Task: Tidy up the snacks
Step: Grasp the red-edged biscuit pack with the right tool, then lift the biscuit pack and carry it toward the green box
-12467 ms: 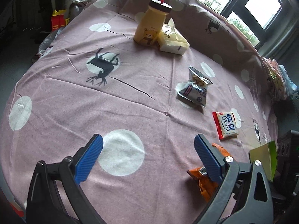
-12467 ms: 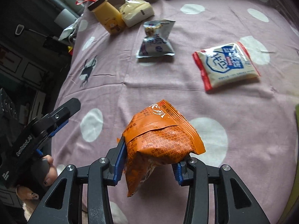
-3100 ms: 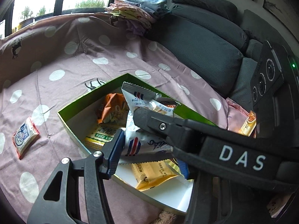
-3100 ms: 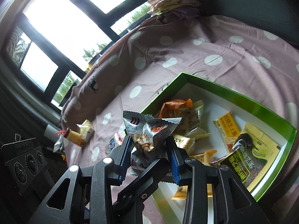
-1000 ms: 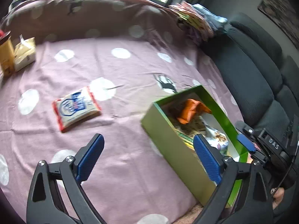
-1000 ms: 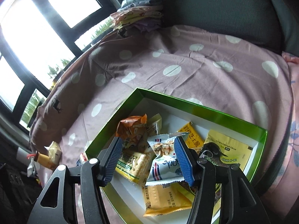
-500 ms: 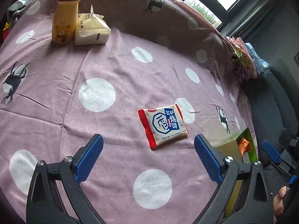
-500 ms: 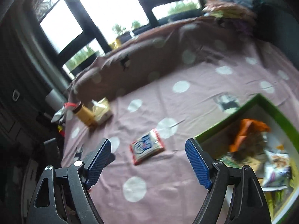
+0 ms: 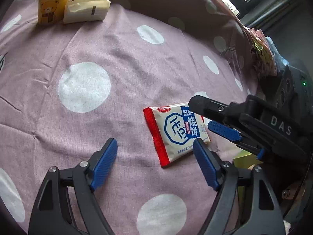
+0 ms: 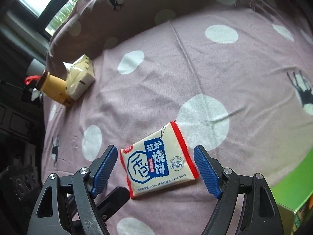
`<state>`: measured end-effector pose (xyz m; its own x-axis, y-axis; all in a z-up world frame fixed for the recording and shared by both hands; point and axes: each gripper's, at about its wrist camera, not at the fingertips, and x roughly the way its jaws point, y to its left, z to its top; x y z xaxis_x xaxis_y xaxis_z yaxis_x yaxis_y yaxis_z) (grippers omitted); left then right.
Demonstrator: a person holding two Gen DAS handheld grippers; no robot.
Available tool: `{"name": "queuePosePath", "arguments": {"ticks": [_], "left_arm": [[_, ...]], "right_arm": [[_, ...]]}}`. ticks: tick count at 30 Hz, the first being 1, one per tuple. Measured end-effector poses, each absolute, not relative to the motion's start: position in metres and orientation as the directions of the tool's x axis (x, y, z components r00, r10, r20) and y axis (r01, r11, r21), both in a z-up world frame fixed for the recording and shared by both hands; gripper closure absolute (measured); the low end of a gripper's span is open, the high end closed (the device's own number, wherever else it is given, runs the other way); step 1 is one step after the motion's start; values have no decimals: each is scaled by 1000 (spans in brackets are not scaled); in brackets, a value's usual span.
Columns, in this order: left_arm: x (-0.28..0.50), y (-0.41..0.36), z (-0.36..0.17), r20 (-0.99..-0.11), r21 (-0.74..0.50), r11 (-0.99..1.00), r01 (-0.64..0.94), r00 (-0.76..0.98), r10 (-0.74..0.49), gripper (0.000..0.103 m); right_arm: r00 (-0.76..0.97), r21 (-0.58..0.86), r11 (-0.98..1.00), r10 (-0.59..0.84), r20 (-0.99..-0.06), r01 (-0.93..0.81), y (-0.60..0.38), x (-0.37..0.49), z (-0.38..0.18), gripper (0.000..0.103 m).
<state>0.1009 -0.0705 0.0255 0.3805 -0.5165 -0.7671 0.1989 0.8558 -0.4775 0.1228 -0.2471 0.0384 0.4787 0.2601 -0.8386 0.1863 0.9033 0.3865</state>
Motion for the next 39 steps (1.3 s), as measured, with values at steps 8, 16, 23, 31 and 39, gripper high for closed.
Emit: {"name": "queuePosePath", "arguments": {"ticks": [8,16,23,31,39], "left_arm": [[100,-71,21,-754,-464,861,205,420,-506,39],[100,-71,18,-753,-444,870,213,438,-491,68],[92,-67,26,-754,-431,877,213,450,-480,69],[66,-62,63,-702,-388,882,267,534,-471,69],[37,-56,96,-647,-351,884,309,603,-467,69]], "right_arm": [[458,364,921,267,-848,137,-239,125,27,44],[454,307,948,238,-859,84,-217,124,25,59],[459,335,939,265,-848,76,-210,115,29,64],[554,350,937,280,-784,22,-200,87,62,64],[638,358,933,292,-712,-28,-190,53,97,65]]}}
